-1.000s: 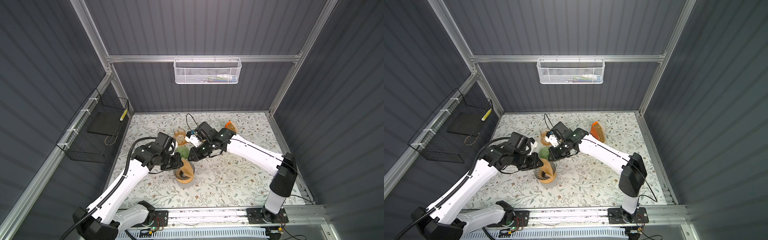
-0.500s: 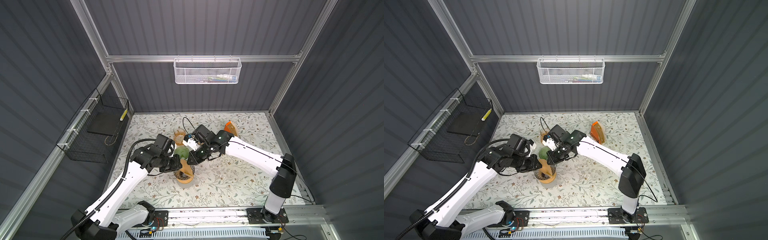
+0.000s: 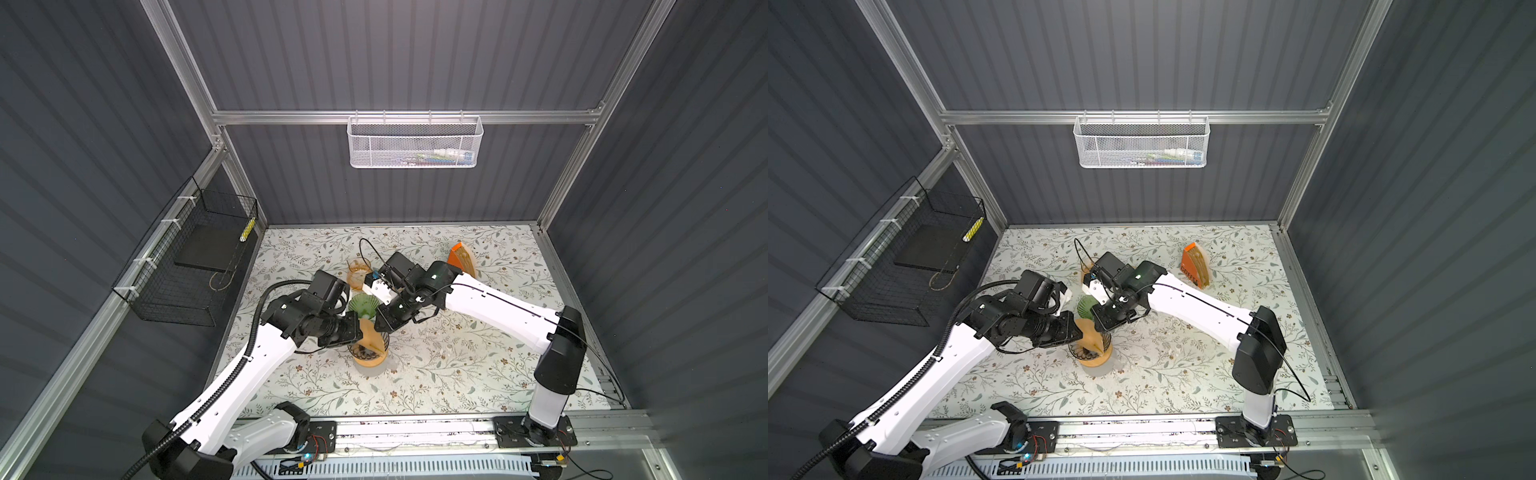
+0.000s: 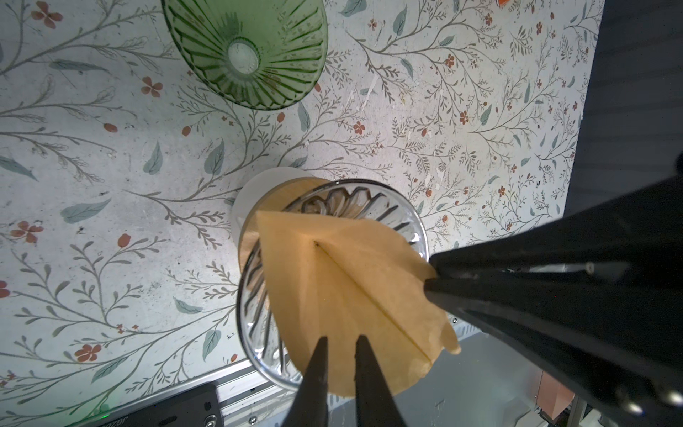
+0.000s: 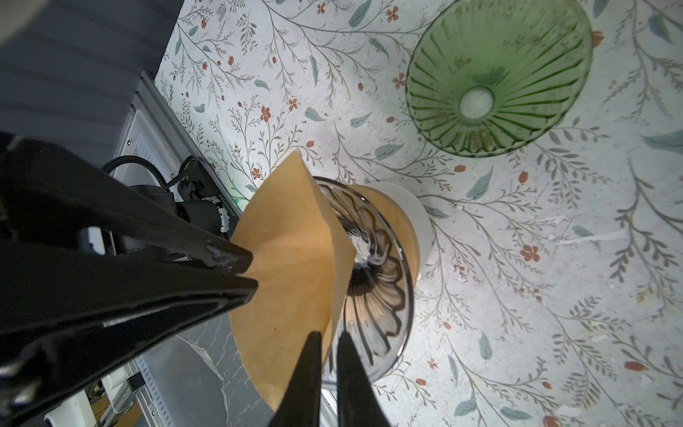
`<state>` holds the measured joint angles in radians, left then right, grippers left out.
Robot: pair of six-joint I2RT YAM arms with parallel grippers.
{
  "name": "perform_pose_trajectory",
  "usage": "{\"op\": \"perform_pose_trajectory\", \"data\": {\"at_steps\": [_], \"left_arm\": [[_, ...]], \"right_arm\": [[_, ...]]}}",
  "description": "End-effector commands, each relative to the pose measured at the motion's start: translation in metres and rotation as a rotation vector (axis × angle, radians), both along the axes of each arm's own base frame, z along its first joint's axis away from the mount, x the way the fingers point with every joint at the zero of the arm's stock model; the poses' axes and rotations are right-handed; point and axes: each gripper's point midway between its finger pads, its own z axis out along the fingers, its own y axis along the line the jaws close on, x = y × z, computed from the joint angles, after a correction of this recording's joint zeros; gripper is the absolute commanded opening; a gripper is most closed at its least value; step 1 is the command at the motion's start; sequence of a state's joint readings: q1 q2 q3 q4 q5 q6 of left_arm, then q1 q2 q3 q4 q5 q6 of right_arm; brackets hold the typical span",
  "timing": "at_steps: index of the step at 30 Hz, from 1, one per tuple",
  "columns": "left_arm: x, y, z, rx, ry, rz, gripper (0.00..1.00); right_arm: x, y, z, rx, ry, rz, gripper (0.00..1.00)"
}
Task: Place the coffee filter in the dripper
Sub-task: 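Pinch the filter's far edge with the left gripper while the right holds its seam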
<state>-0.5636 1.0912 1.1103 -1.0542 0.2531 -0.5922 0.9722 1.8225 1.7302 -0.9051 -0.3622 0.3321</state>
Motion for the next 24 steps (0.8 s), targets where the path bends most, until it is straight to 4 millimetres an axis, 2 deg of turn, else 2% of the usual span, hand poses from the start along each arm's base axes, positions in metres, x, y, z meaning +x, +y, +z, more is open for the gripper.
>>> {"op": "perform_pose_trajectory", "data": {"at_steps": [1,24], "left_arm": [[-0.006,0.004,-0.001,0.010,0.007,0.005,0.16],[-0.009,0.006,-0.014,0.018,0.019,0.013,0.15]], "right_arm": [[0.000,0.001,0.005,-0.006,-0.022,0.010,0.14],[0.005,-0.001,-0.017,-0.099,-0.085,-0.013,0.06]]}}
